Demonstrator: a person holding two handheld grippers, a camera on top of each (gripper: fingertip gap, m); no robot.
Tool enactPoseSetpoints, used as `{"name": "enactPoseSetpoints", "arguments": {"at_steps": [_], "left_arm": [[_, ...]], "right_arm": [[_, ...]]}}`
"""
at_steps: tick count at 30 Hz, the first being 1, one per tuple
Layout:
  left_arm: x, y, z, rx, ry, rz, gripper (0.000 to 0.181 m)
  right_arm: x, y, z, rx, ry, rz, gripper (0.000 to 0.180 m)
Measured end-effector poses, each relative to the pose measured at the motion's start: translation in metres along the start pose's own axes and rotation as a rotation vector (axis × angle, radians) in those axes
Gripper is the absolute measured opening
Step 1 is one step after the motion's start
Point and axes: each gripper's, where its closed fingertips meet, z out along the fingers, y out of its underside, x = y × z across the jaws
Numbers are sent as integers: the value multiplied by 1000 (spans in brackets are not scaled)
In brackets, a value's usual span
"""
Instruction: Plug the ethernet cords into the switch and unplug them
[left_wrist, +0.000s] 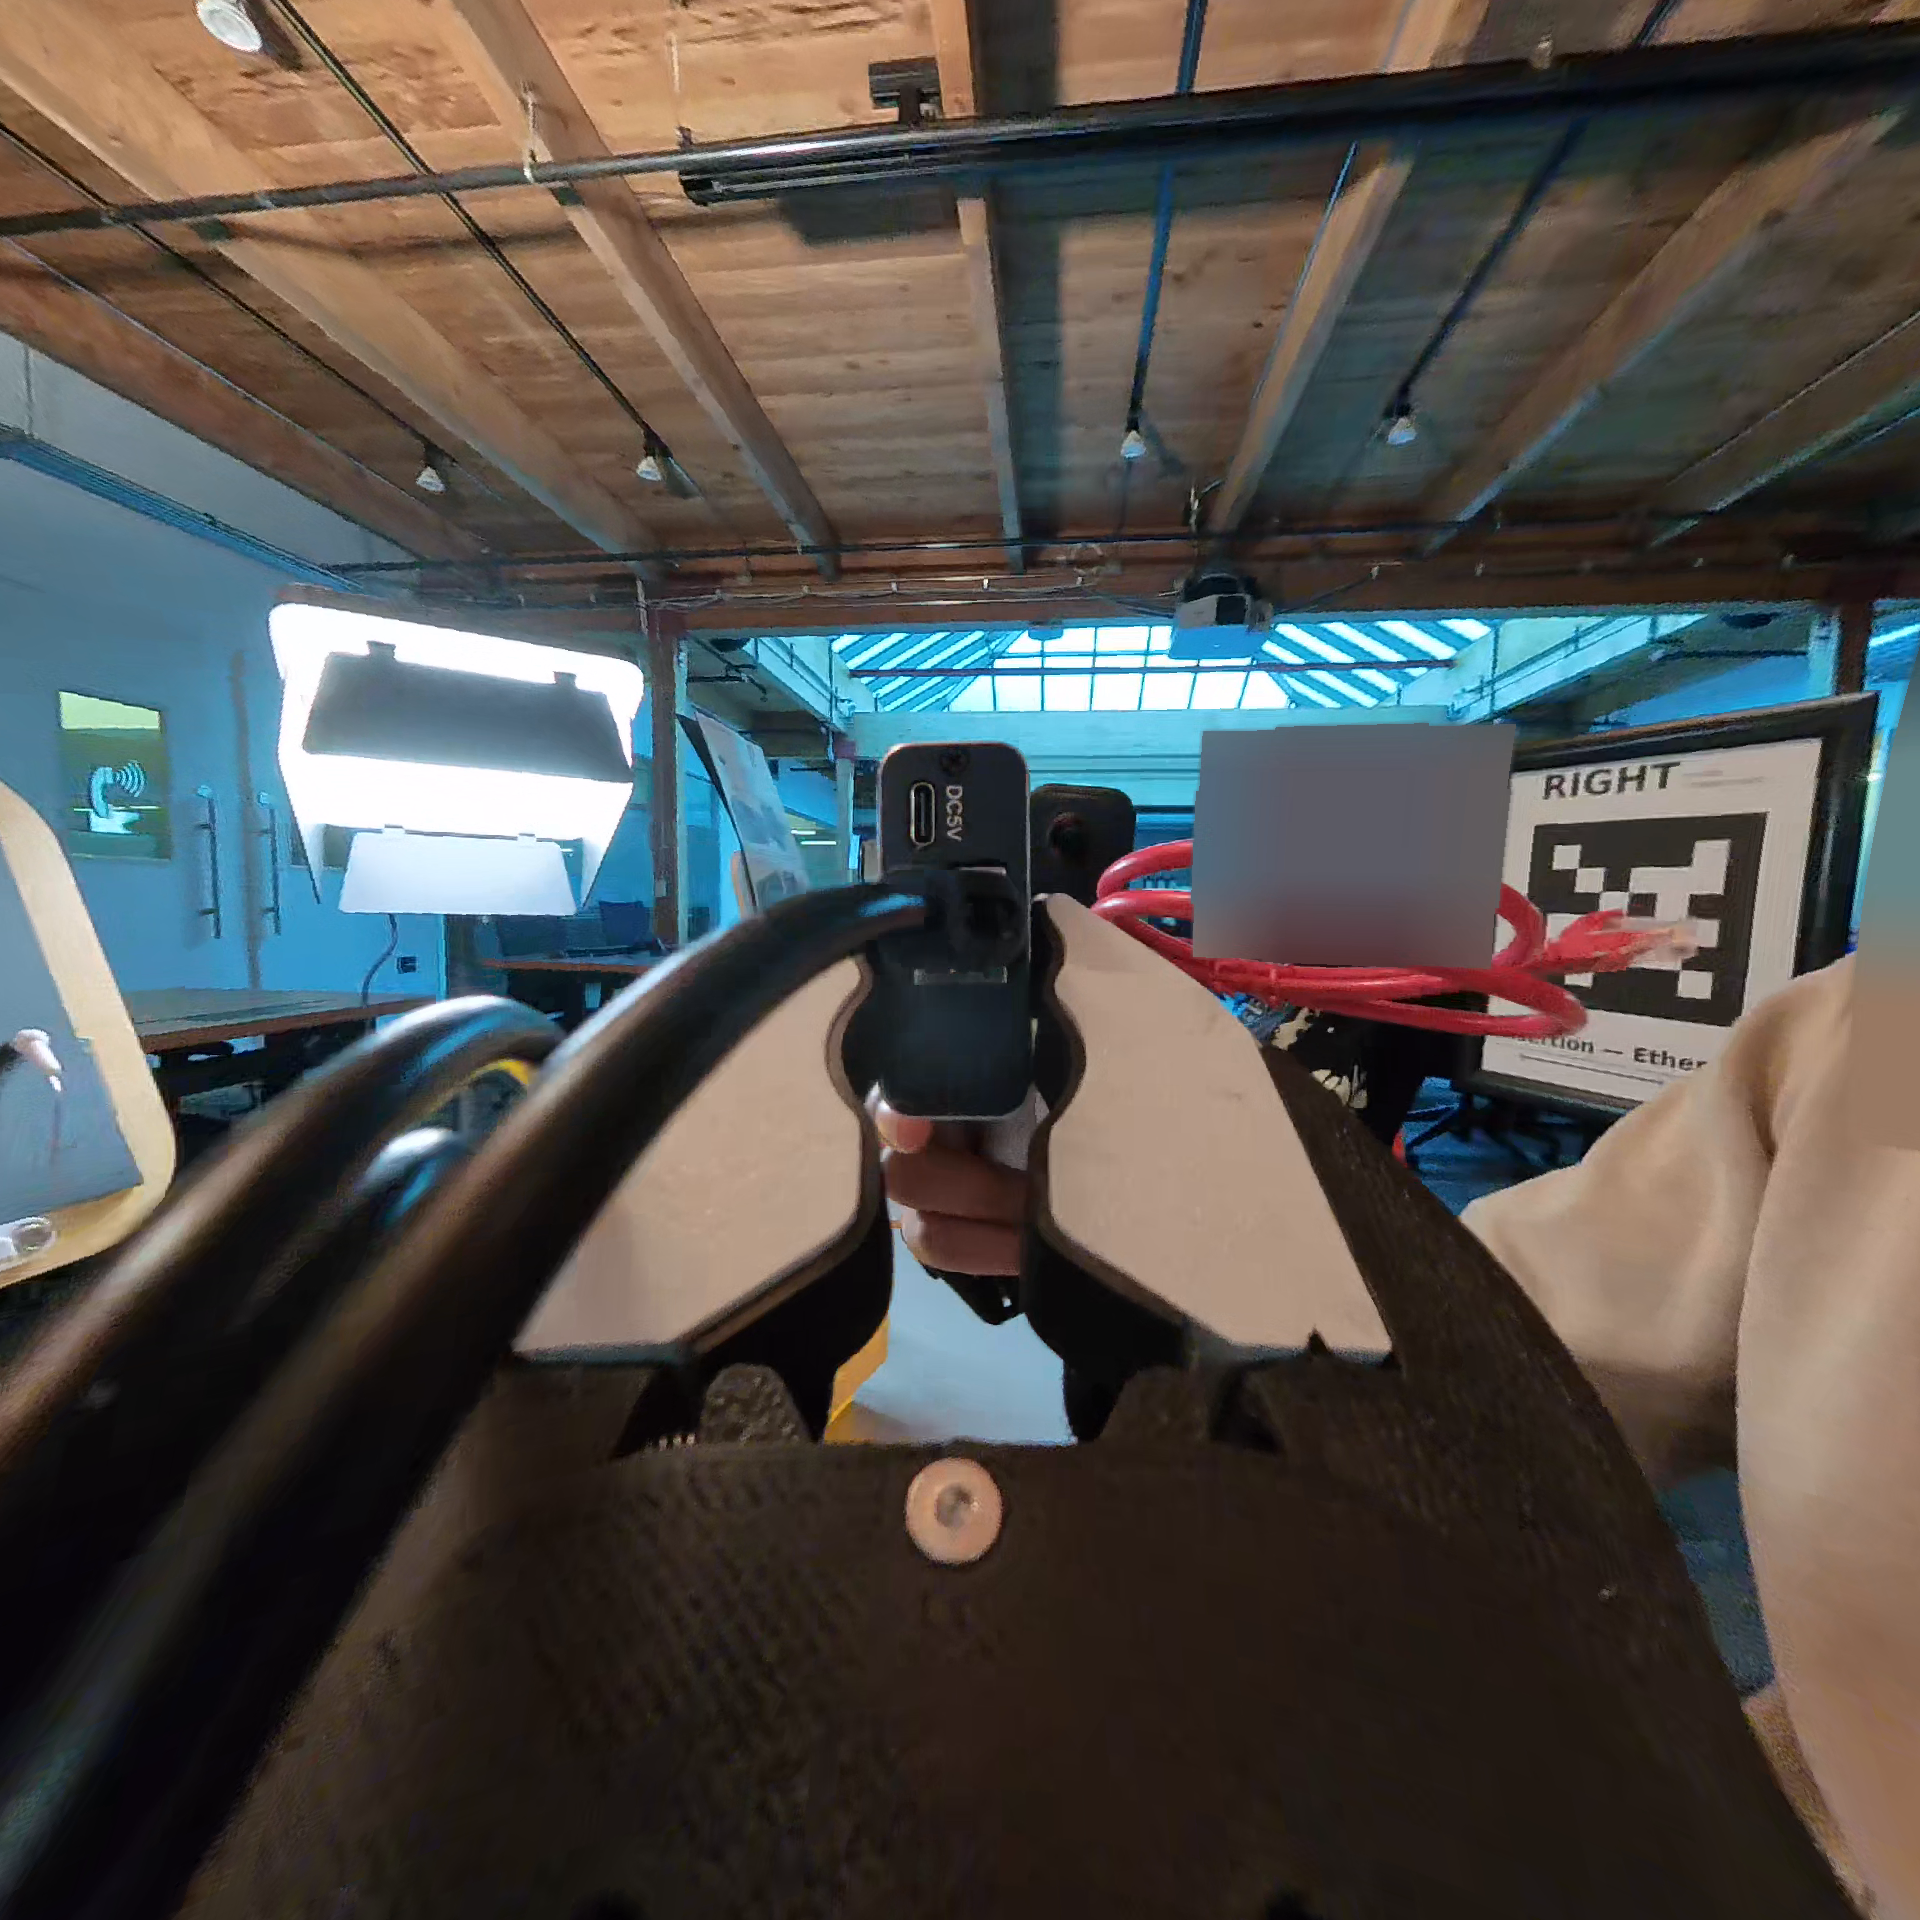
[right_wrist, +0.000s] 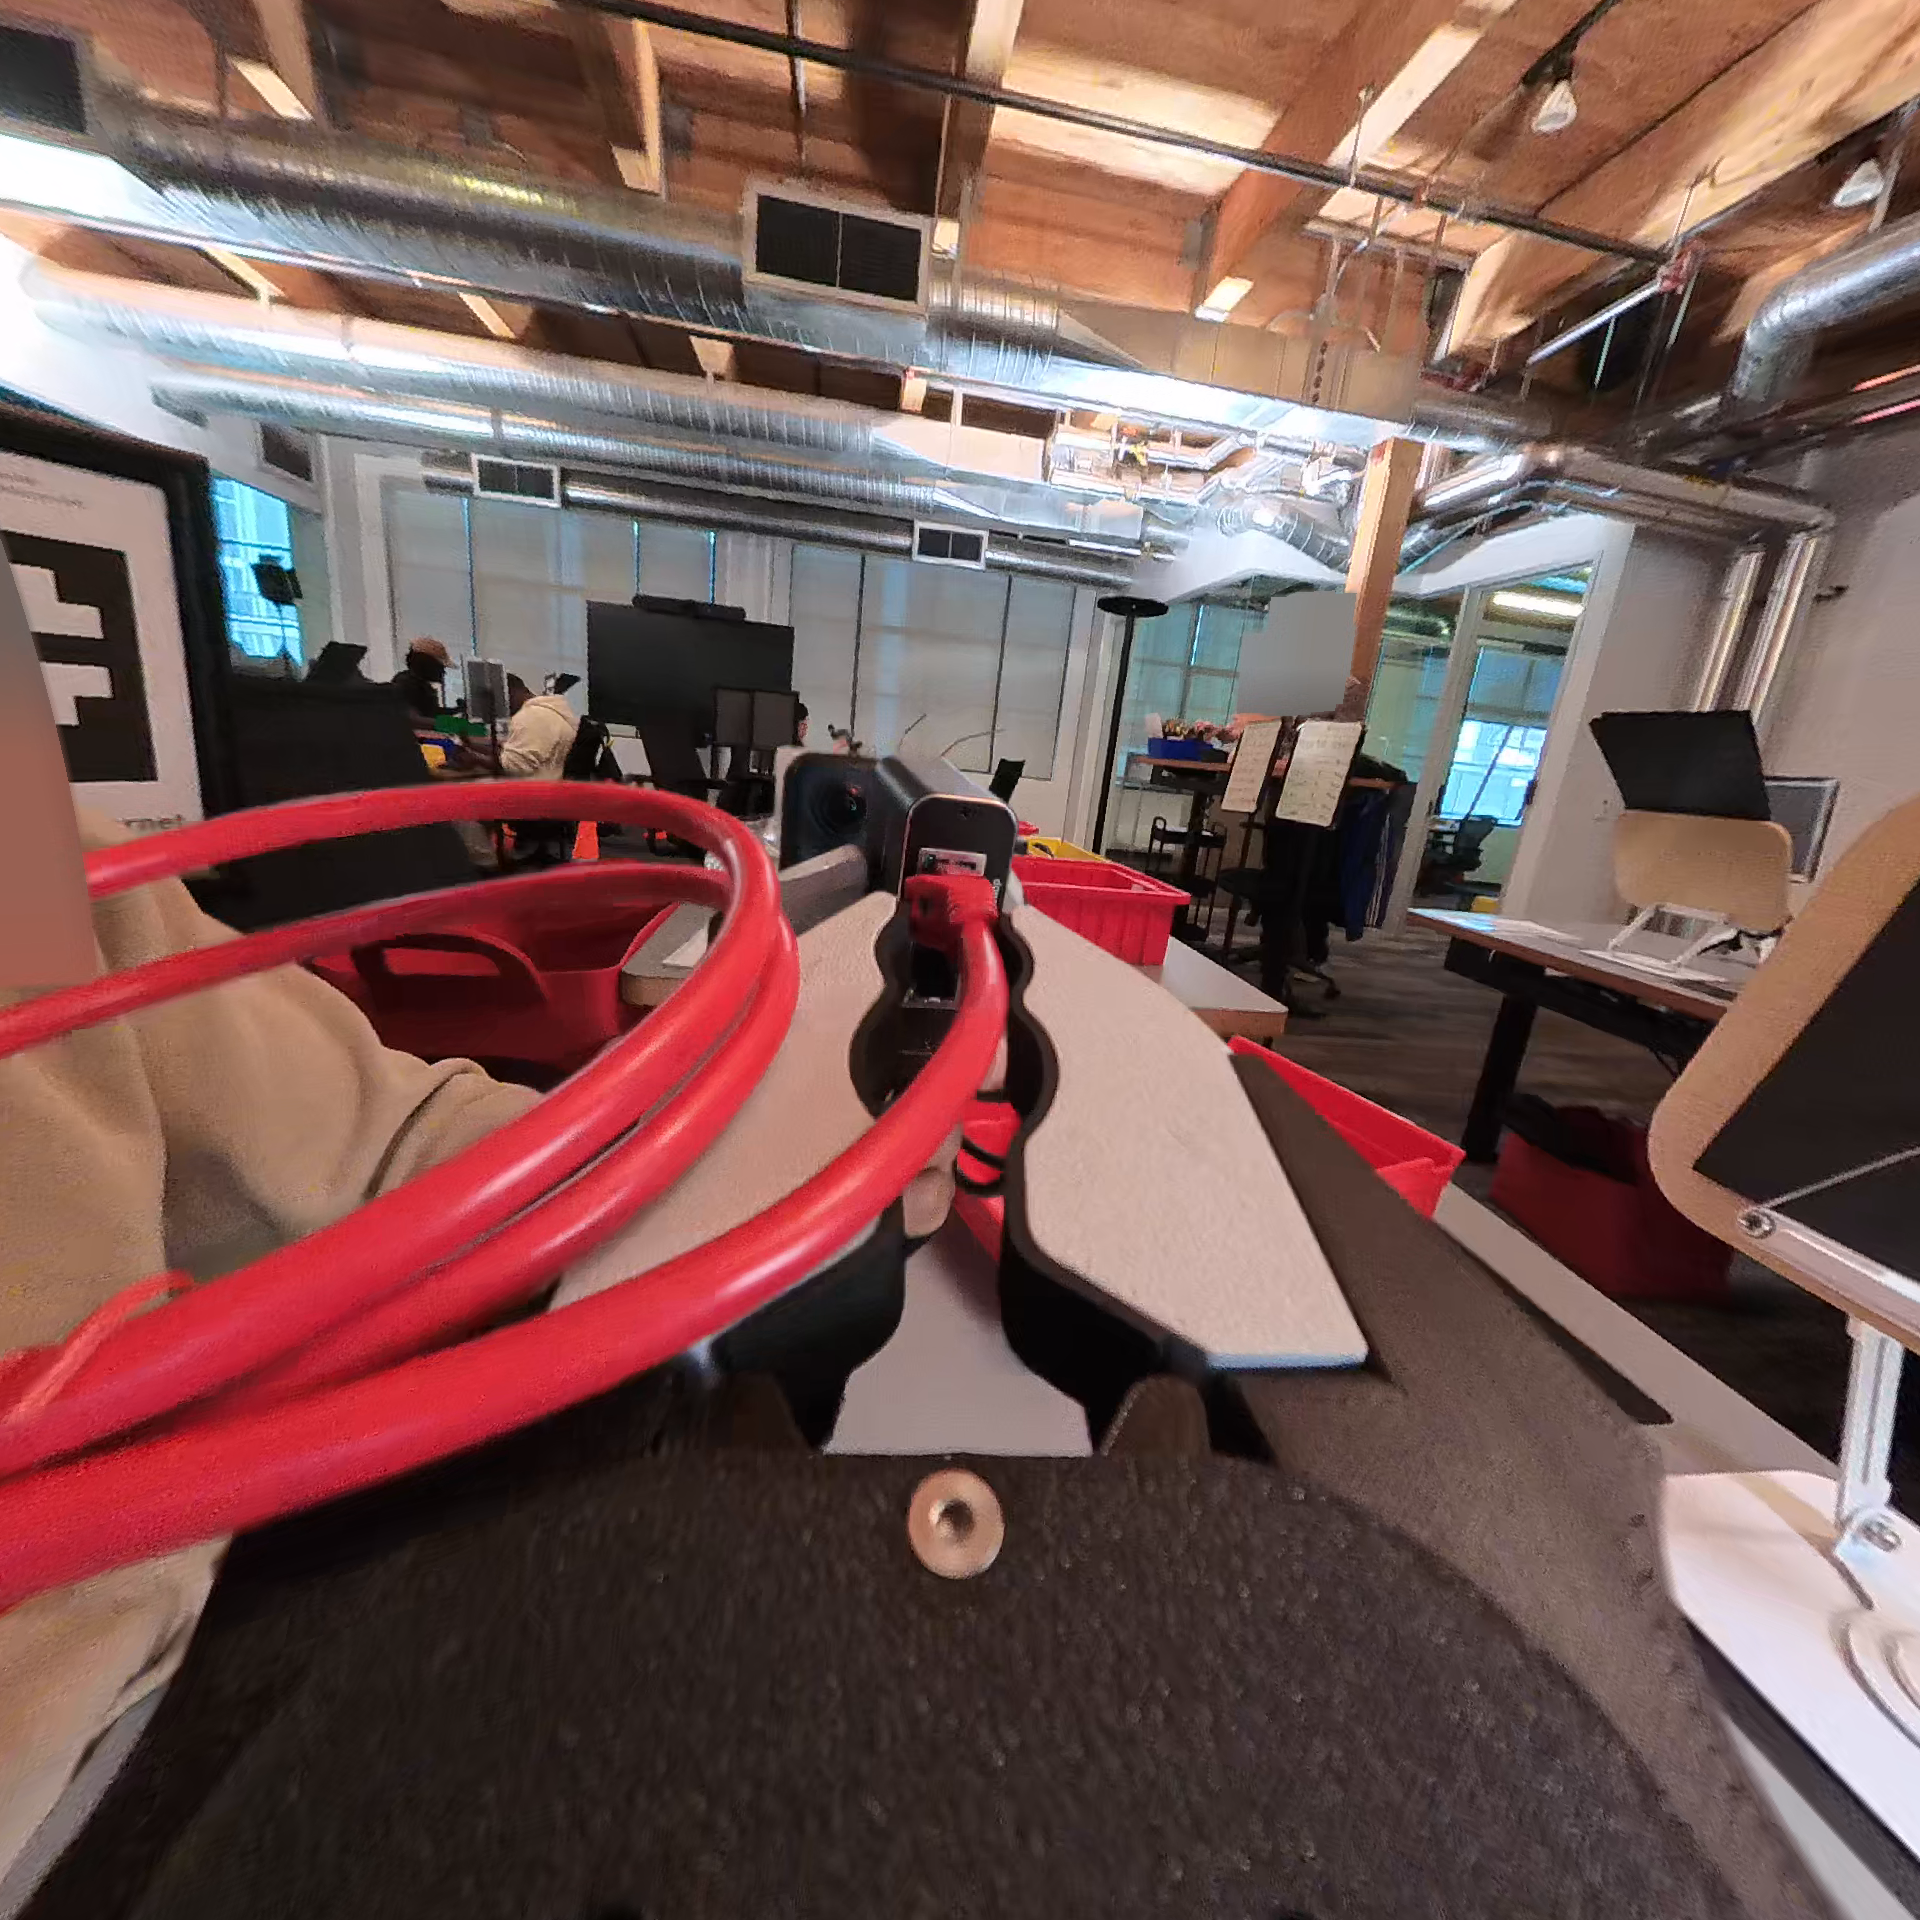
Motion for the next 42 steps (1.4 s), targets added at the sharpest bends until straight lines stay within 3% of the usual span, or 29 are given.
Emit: {"name": "enactPoseSetpoints", "arguments": {"at_steps": [11,23,31,41,42], "left_arm": [[6,12,6,-71,4,14,26],[4,8,6,-19,-55,1,25],[6,6,7,5,-142,108,26],[0,-4,6,33,-110,-61,23],[2,-6,7,47,-96,-66,24]], "right_arm": [[-4,0,-1,23,-44,43,17],[1,-3,-2,58,-20,113,18],[3,-4,-3,58,90,-38,18],[6,-4,0,44,156,-70,18],[5,-6,0,46,154,-71,11]]}}
